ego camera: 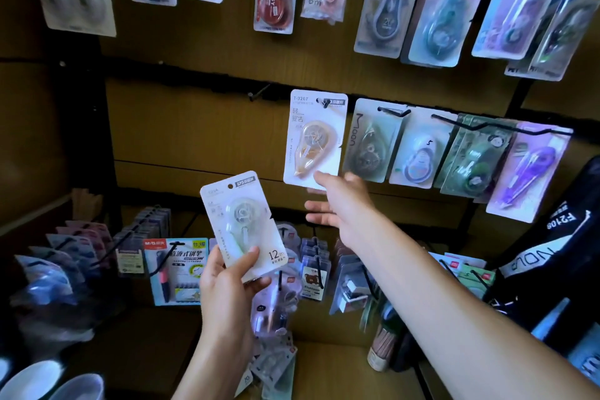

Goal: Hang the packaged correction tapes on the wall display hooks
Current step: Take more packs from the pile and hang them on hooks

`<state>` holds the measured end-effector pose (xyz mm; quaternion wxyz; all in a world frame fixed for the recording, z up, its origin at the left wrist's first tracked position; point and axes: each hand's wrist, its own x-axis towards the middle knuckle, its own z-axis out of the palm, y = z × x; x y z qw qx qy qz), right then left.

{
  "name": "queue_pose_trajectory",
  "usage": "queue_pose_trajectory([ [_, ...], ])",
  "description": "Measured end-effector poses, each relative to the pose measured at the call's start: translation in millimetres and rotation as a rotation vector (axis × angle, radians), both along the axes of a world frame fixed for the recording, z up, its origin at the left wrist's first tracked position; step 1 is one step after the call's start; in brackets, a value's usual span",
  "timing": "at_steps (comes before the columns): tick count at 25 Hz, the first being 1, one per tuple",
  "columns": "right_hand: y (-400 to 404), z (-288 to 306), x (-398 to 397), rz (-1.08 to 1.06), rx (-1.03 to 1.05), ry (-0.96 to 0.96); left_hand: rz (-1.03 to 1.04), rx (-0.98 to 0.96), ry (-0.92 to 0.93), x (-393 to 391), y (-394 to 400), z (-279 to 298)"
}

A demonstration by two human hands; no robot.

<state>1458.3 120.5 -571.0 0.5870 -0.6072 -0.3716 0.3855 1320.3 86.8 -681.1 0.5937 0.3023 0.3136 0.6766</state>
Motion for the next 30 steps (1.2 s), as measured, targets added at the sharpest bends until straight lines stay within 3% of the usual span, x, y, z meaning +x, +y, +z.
queue_pose_trajectory([
  [3,-27.6,-32.0,-0.4,0.081,-0.057,0.061,-0.027,0.061,0.029,1.0,-0.9,3.0],
  [8,-69.3,-63.6,-15.1,0.350,0.126,-0.192,-0.076,0.141,0.091,5.6,-1.7,1.4],
  [11,-71.7,-64.1,-13.6,0.266,0.277,-0.292,-0.138,0.211,0.086,7.3,-6.1,5.1],
  [16,-75.6,-21.3,-3.1,0.117,0.460,-0.132,-0.154,0.214,0.082,6.0,-10.1,9.4],
  [30,-70.5,-4.7,-4.2,0.155,0.341,-0.115,-0.161,0.153,0.123,14.2,-12.7,6.1],
])
